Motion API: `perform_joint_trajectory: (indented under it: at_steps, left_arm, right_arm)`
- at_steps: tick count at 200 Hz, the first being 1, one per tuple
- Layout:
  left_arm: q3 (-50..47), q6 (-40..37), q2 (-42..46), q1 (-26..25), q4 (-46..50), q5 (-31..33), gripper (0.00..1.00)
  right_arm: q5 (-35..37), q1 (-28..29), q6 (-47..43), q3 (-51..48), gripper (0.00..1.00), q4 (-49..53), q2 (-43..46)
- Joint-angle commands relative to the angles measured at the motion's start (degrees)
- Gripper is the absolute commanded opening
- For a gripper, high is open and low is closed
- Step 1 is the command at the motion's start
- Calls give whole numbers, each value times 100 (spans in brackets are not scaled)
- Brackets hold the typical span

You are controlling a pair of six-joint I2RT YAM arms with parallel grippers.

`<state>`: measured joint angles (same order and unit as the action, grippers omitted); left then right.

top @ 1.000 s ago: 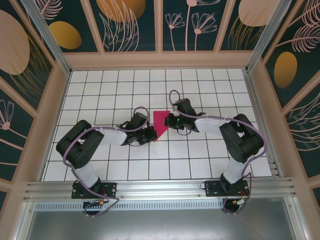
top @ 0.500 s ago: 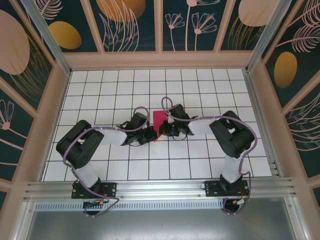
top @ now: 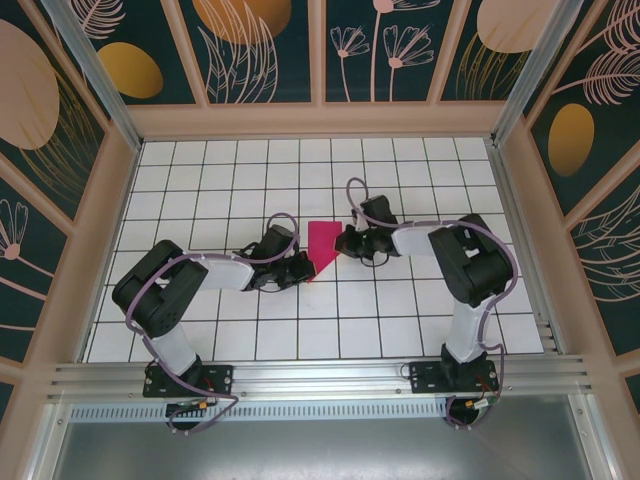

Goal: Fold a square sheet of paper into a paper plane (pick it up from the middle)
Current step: Third fold the triangle at the center of the table.

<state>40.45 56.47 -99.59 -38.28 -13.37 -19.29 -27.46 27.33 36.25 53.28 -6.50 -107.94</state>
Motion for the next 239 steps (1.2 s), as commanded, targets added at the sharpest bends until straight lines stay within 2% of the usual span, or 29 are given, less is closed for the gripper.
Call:
perform_joint_trajectory:
  at_steps: [1,34,45,65,101,160,186,199,239]
  left_arm:
    - [-222,-72,-198,18,976,392,0]
    - [-132,-131,-162,22,987,373,0]
    - [-100,-145,-175,22,986,364,0]
    - [-37,-175,-175,18,988,365,0]
    - [68,-254,-117,22,983,373,0]
    - [205,-584,104,14,752,256,0]
    - [190,-636,323,15,217,22,0]
    - [205,-650,374,22,7,-57,3]
    - [218,-649,171,20,-201,-41,5]
  right_arm:
    - [982,-281,-267,128,0,369,-22]
    - [820,-85,-244,-140,0,91,688]
    - [539,-2,-132,-231,0,-29,789]
    - [51,286,124,-328,0,-298,684]
    - [-57,856,242,-190,0,-337,236]
    - [148,844,217,-265,0,-101,-81]
    - [302,809,205,-267,0,61,-169]
    - [303,792,211,-281,0,61,-182]
    - [268,790,242,-261,0,59,-232]
